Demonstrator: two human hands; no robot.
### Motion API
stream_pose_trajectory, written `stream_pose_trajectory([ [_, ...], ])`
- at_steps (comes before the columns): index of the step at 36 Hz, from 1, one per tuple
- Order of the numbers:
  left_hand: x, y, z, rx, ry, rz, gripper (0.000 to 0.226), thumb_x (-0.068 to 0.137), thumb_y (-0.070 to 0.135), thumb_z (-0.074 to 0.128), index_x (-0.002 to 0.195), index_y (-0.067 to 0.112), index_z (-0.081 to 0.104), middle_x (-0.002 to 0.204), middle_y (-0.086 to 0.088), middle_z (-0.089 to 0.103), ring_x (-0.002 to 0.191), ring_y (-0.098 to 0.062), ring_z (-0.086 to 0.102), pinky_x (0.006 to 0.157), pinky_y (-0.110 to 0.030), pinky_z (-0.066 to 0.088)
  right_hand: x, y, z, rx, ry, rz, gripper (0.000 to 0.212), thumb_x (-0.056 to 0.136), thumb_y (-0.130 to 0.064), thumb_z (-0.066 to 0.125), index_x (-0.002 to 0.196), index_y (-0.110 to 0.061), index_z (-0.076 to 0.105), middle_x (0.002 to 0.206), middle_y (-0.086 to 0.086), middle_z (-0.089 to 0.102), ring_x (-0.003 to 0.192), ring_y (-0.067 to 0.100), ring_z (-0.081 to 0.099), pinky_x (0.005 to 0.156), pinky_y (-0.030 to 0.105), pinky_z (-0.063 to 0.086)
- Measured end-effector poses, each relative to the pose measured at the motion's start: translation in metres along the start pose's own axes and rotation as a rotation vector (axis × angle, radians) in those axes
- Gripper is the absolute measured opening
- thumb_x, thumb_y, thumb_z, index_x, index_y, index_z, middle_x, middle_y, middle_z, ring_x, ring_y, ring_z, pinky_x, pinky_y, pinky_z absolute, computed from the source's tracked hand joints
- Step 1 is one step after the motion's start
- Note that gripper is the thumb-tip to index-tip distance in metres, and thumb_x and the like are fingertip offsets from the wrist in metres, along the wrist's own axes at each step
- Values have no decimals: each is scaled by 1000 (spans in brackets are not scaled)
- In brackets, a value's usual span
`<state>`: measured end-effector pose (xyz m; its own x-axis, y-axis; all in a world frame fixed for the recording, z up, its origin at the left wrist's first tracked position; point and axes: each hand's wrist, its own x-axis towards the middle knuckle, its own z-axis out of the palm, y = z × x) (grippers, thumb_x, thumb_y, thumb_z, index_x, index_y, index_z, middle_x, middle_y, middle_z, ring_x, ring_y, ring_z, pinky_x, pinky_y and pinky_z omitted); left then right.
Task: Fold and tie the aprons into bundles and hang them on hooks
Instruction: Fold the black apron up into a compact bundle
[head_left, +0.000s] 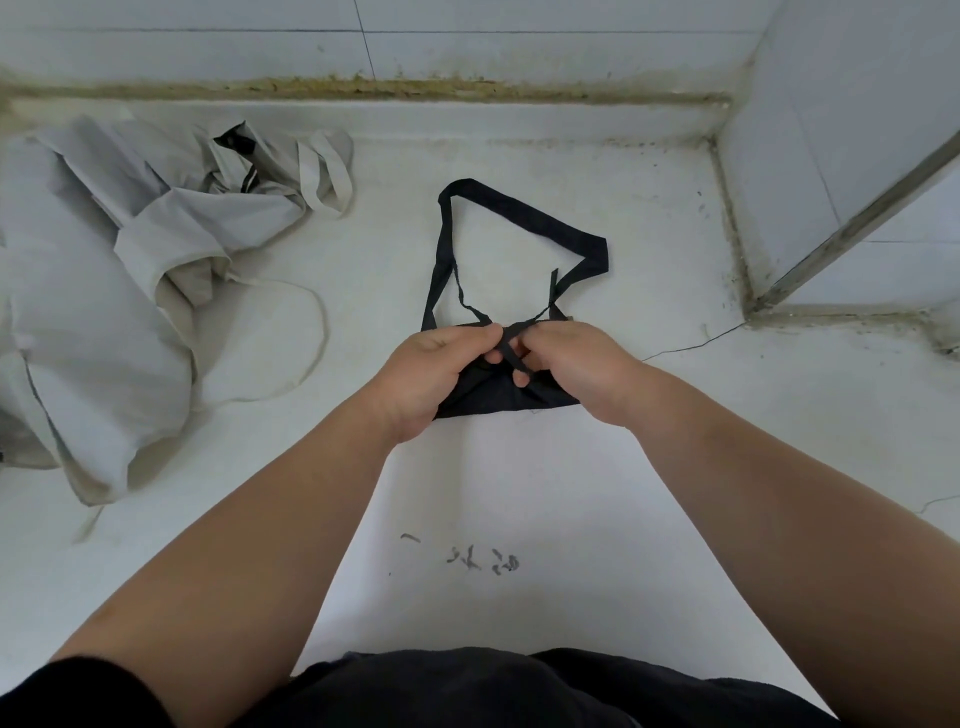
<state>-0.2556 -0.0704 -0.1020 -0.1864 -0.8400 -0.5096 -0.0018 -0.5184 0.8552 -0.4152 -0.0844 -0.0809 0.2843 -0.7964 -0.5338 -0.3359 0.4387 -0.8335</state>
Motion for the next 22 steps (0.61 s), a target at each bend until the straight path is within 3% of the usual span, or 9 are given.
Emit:
stream_pose_trajectory([
  [4, -1, 6, -2, 92, -71, -15, 31, 84, 41, 64, 66, 16, 63, 92, -10, 70, 93, -21, 64, 104, -40, 44, 0, -1, 2, -103, 7, -19, 47, 96, -53, 40, 75, -24, 71, 60, -2, 57, 66, 8, 52, 71, 20, 38],
  [7, 1, 11, -3, 134, -56, -24, 37, 73, 46, 70, 75, 9, 68, 91, -10, 70, 91, -20, 65, 99, -37, 46, 1, 1, 0, -140, -19, -15, 44, 91, -57, 48, 83, -21, 72, 60, -5, 55, 74, 12, 50, 75, 26, 36],
  [10, 3, 12, -3, 84, -16, -12, 29, 84, 25, 69, 91, -2, 70, 91, -9, 71, 89, -18, 66, 92, -29, 51, 0, 1, -3, -191, -29, -20, 42, 85, -47, 62, 85, -6, 67, 63, -5, 55, 77, 13, 48, 73, 29, 33],
  [14, 3, 12, -3, -62, 15, -20, 14, 90, 16, 63, 81, 6, 69, 75, 1, 70, 79, -12, 67, 73, -17, 54, 0, 0, -3, -206, -52, -19, 30, 86, -31, 68, 66, -15, 52, 62, -4, 53, 59, 9, 42, 55, 20, 30],
  [17, 2, 9, -3, -106, -1, 1, 17, 90, 13, 62, 75, 9, 71, 85, -2, 73, 84, -12, 68, 80, -19, 54, 4, 2, -1, -227, 0, -26, 28, 91, -28, 61, 68, -16, 52, 60, -4, 52, 56, 7, 41, 50, 15, 29],
  [20, 0, 6, -2, -127, 13, 9, 13, 89, 12, 62, 84, 12, 73, 94, -2, 74, 92, -12, 68, 83, -19, 53, 10, 1, 1, -54, 46, -6, 10, 95, -12, 52, 93, -17, 60, 66, -1, 57, 63, 5, 51, 63, 14, 38],
  [22, -1, 4, -1, -132, 13, 15, 12, 90, 13, 61, 88, 14, 73, 93, 1, 74, 91, -10, 69, 81, -17, 53, 11, 1, 1, 159, 36, 12, 25, 92, 0, 50, 106, -18, 59, 80, 3, 63, 75, 8, 59, 77, 16, 44],
])
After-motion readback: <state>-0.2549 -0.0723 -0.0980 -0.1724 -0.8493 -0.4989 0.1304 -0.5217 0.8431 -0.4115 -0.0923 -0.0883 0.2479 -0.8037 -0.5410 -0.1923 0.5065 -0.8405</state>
